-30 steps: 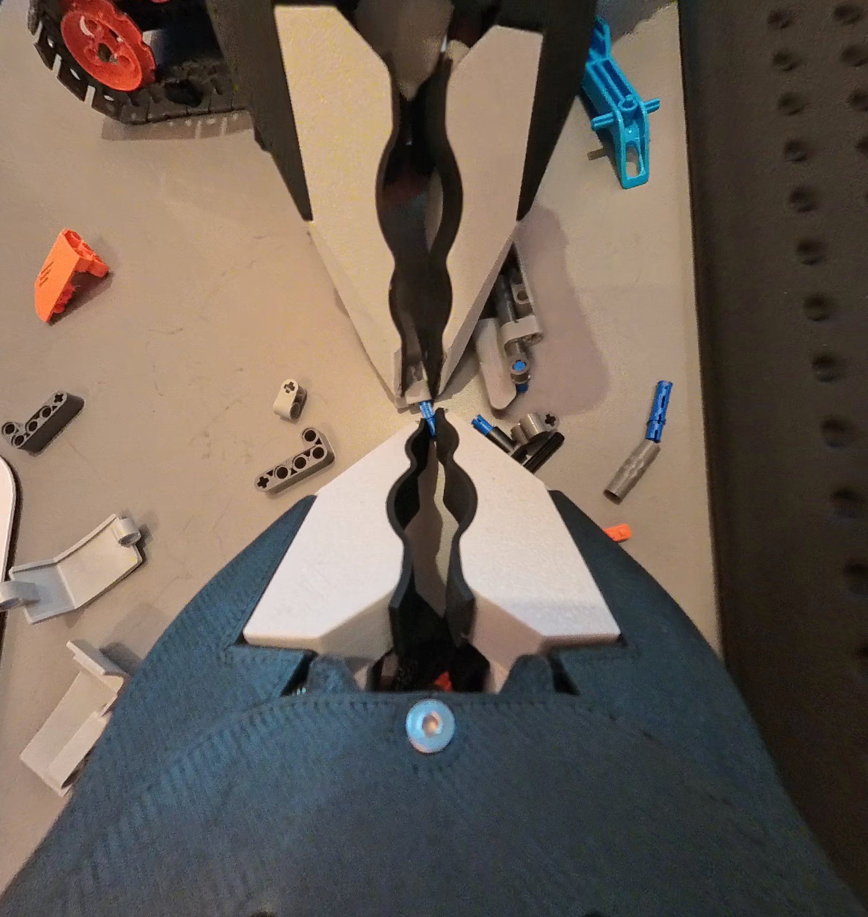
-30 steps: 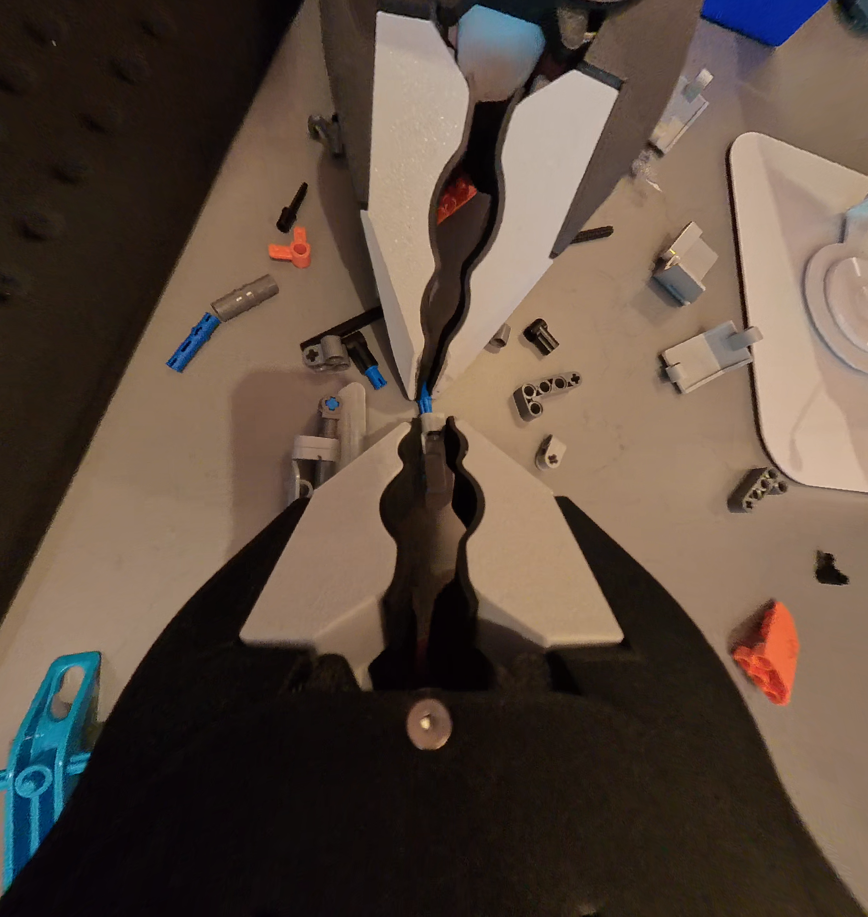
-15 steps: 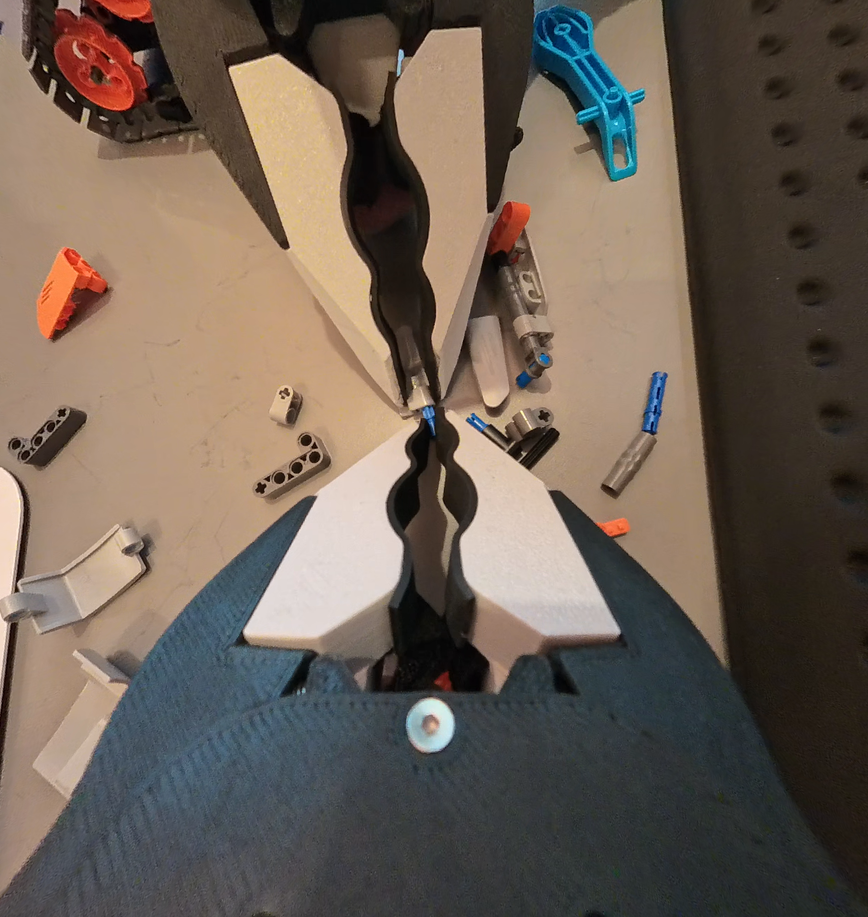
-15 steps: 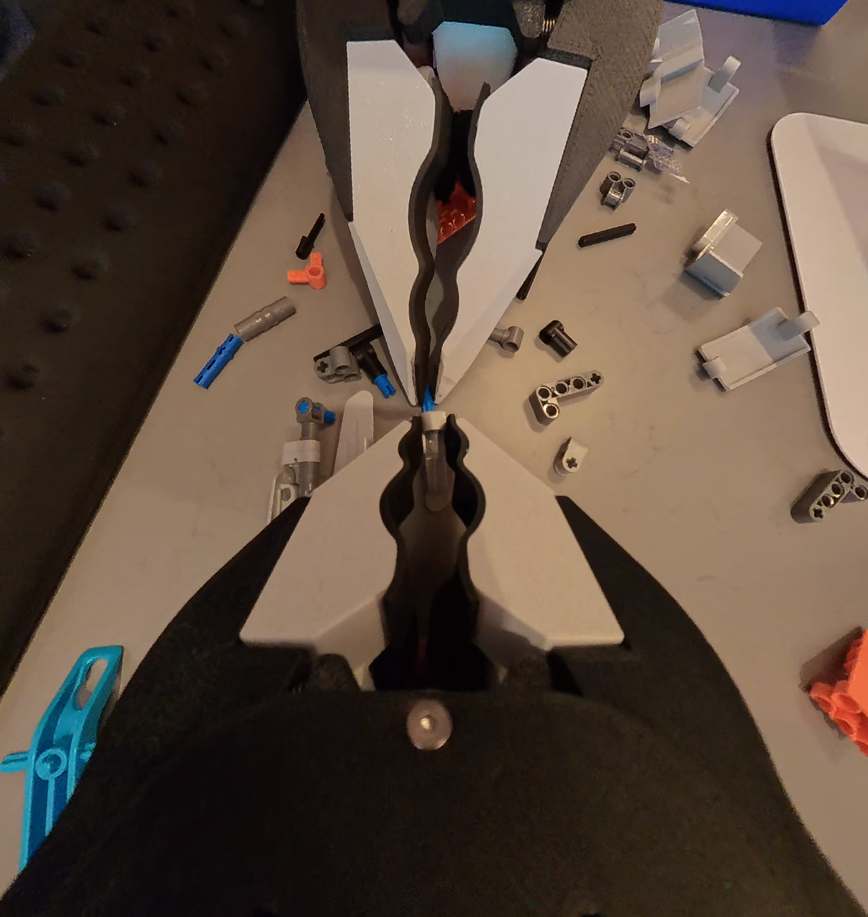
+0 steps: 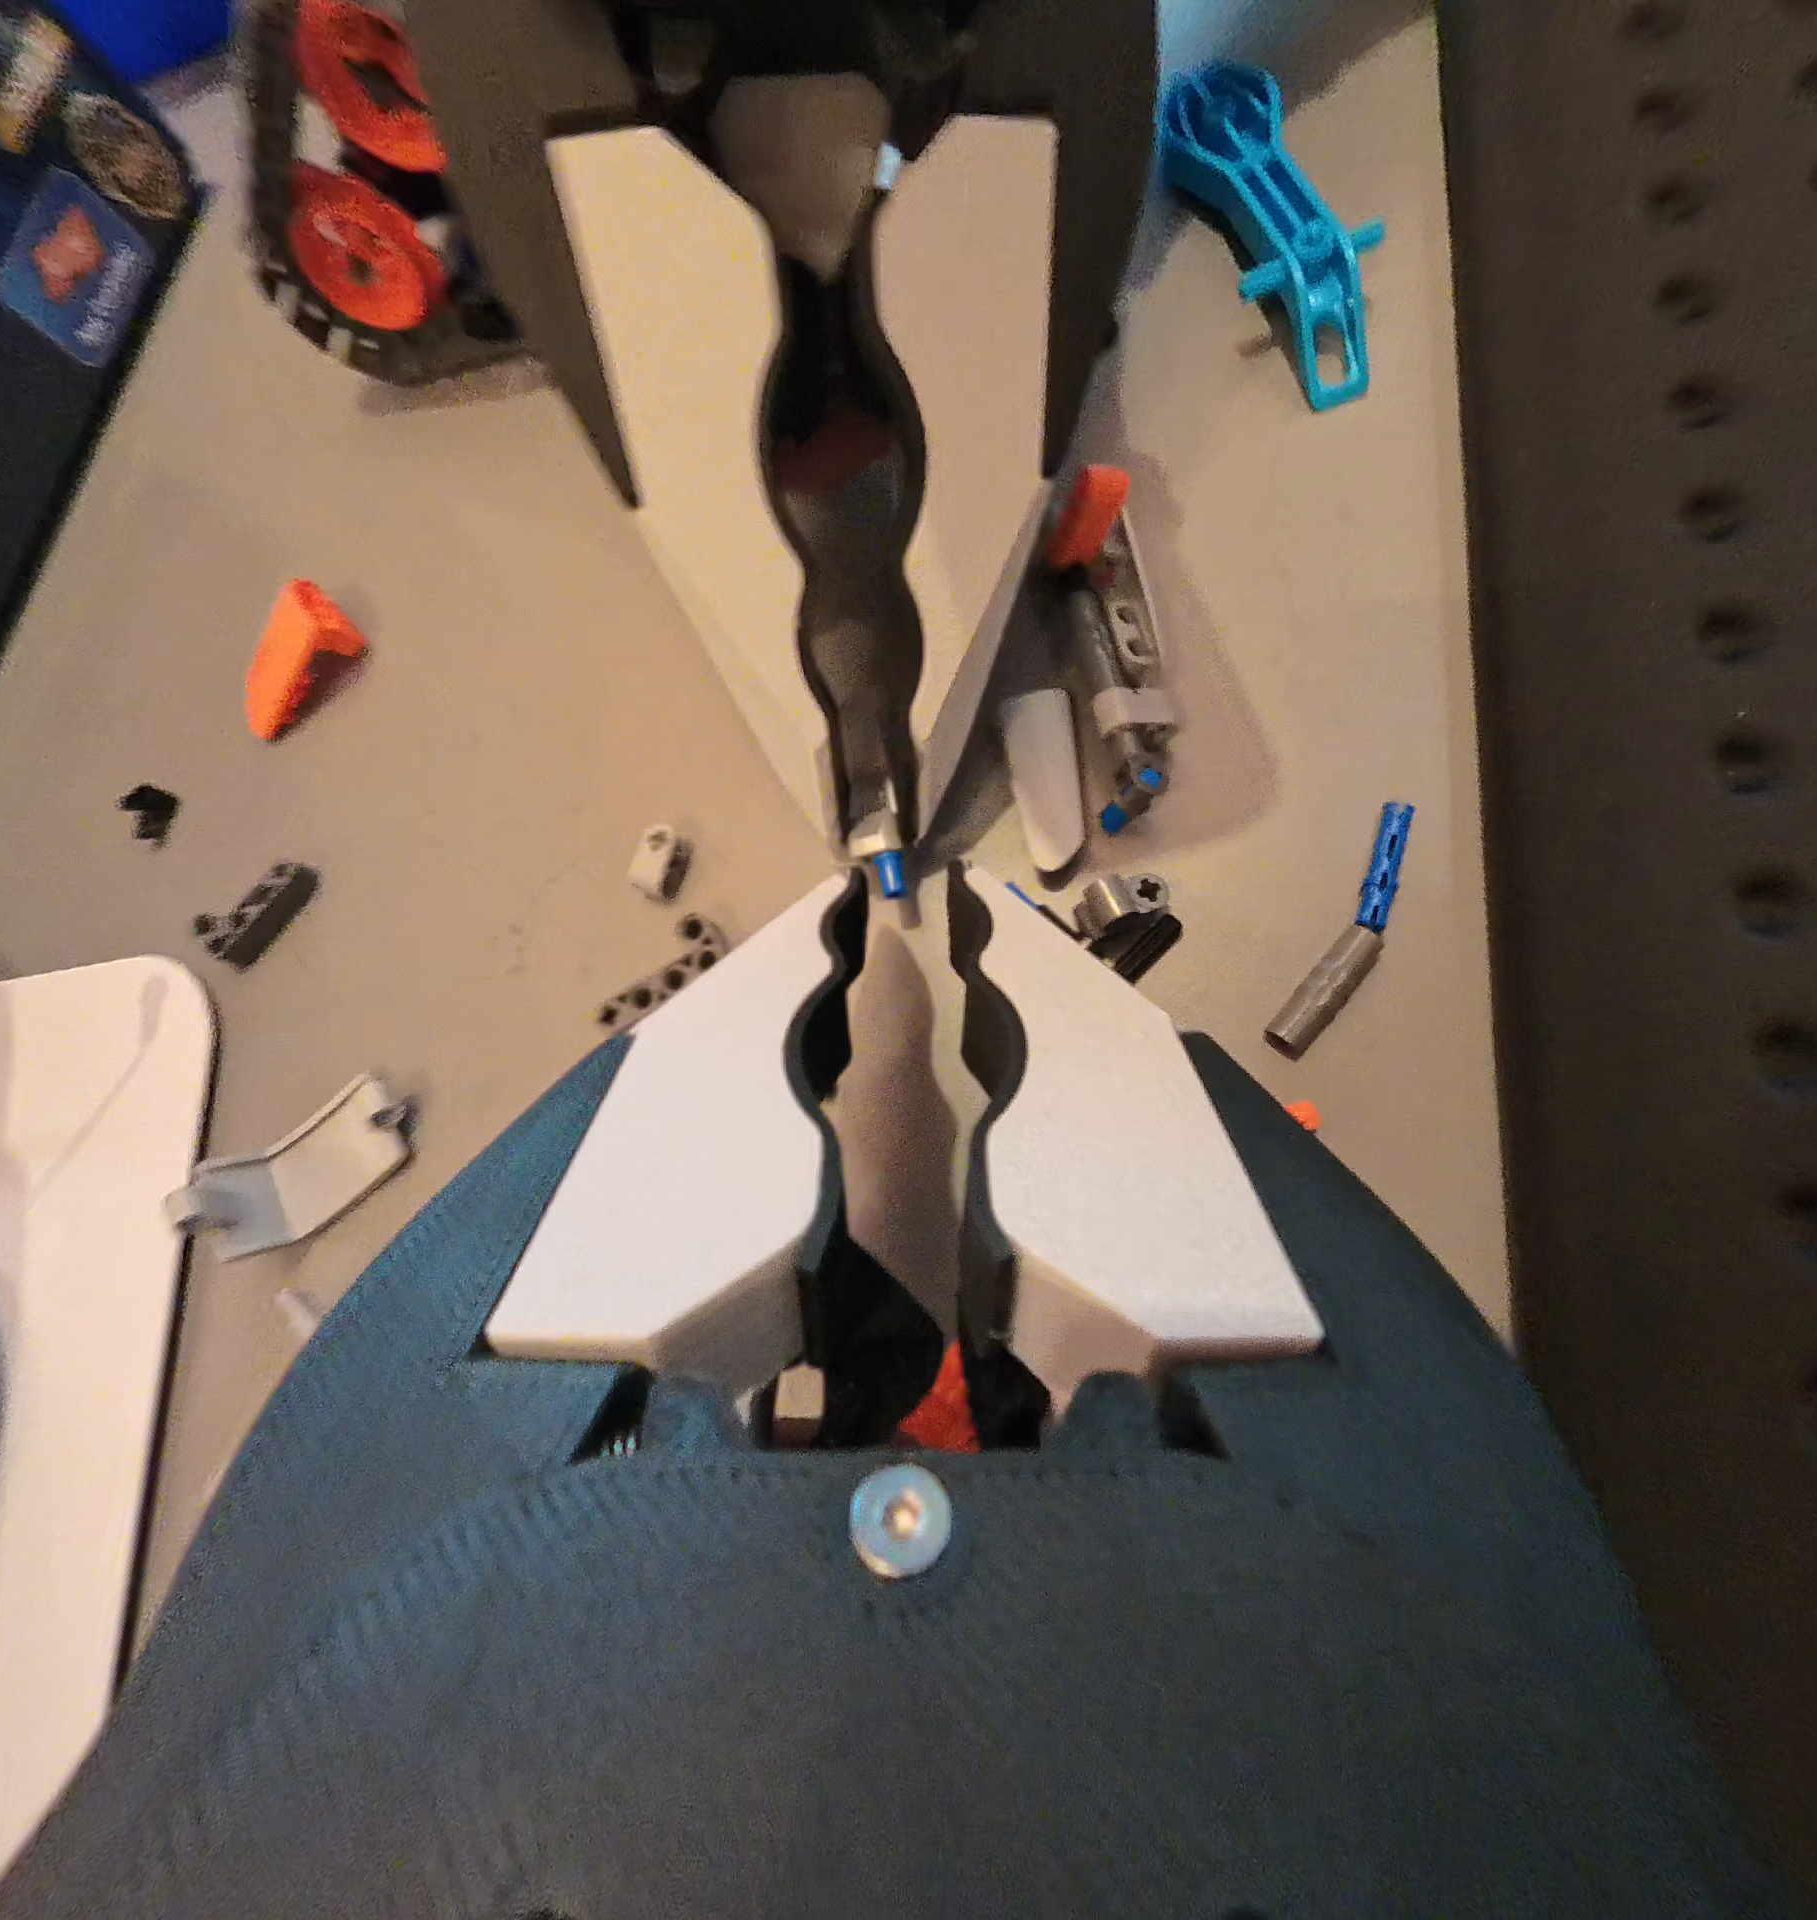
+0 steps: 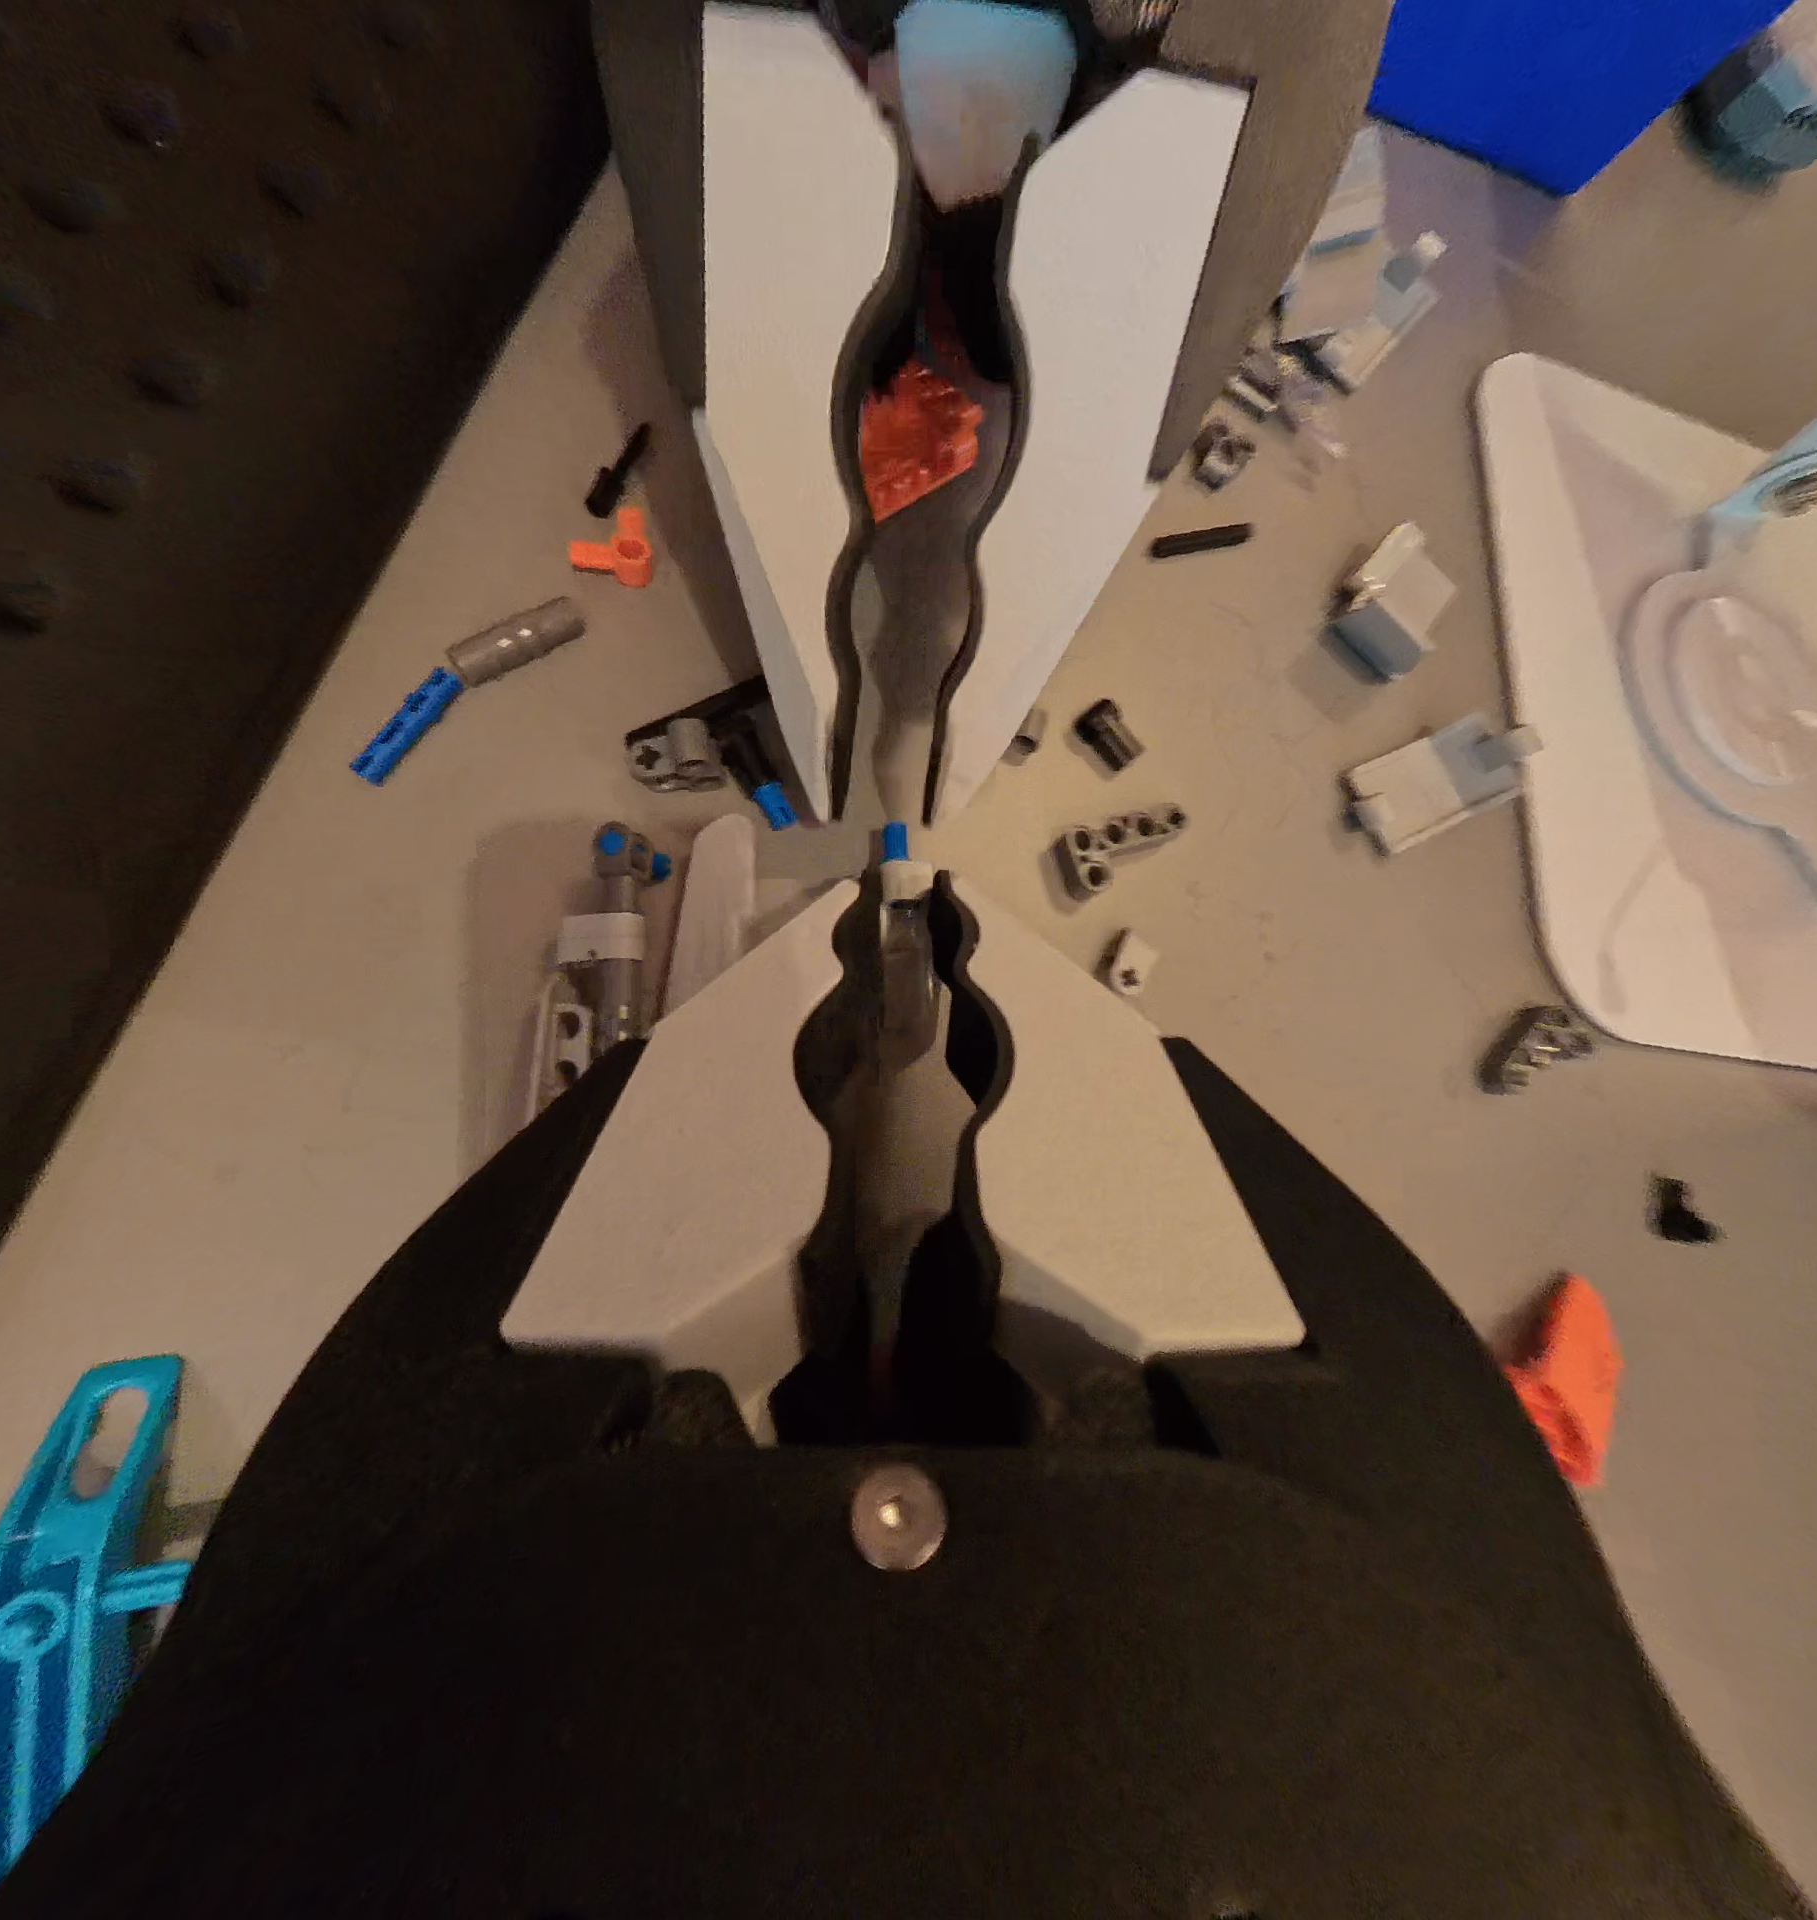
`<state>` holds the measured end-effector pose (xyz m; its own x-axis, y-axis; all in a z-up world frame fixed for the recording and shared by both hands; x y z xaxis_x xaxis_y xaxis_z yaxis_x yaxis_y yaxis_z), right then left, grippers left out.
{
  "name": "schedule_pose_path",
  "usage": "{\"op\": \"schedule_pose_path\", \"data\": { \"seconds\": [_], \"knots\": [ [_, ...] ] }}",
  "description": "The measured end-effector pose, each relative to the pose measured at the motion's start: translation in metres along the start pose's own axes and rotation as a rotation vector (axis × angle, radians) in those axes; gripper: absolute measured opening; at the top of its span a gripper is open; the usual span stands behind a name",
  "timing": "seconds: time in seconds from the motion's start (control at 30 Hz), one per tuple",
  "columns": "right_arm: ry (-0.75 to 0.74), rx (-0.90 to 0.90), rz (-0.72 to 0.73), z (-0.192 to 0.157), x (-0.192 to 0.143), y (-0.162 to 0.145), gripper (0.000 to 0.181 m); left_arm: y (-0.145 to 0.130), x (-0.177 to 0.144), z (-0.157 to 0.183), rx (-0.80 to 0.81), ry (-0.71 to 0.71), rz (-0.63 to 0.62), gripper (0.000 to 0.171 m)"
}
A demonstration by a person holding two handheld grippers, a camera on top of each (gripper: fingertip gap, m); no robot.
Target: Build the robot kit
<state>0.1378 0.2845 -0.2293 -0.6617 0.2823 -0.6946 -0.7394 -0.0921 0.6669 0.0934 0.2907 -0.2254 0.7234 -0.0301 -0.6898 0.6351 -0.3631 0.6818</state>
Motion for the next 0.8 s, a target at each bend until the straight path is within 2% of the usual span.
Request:
{"op": "schedule_pose_path", "data": {
  "seconds": [0.1,0.23,0.4,0.47,0.53,0.67,0.8],
  "knots": [
    [-0.117,-0.087,0.0,0.007,-0.01,0.007,0.007,0.005,-0.016,-0.013,-0.077,0.036,0.065,0.018],
    [-0.28,-0.225,0.003,0.014,-0.025,0.02,0.007,0.009,-0.017,-0.016,-0.152,0.011,0.103,0.02],
    [-0.413,-0.409,-0.029,0.01,-0.03,0.03,0.007,0.018,-0.019,-0.018,-0.259,-0.044,0.191,0.012],
    [-0.442,-0.461,-0.035,0.008,-0.031,0.035,0.008,0.021,-0.019,-0.015,-0.271,-0.078,0.209,0.003],
    [-0.463,-0.522,-0.051,0.004,-0.031,0.036,0.008,0.021,-0.018,-0.012,-0.27,-0.091,0.214,0.003],
    [-0.423,-0.465,-0.051,-0.001,-0.033,0.034,0.01,0.021,-0.014,-0.007,-0.168,-0.042,0.186,0.002],
    [-0.287,-0.162,0.062,0.004,-0.049,0.033,0.019,0.022,-0.01,-0.004,-0.014,0.042,0.134,0.003]
  ]
}}
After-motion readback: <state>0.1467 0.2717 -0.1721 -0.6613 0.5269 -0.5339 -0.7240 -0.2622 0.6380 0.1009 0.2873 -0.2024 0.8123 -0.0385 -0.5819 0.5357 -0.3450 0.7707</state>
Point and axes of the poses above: each gripper's, where its closed fingertips meet, x out along the fingers, y out of its top, z = x × y across the jaws, the point moved 3 cm from there along -x, back along the fingers, and after that the axes turned 3 degrees about -z, right-handed, at the moved point
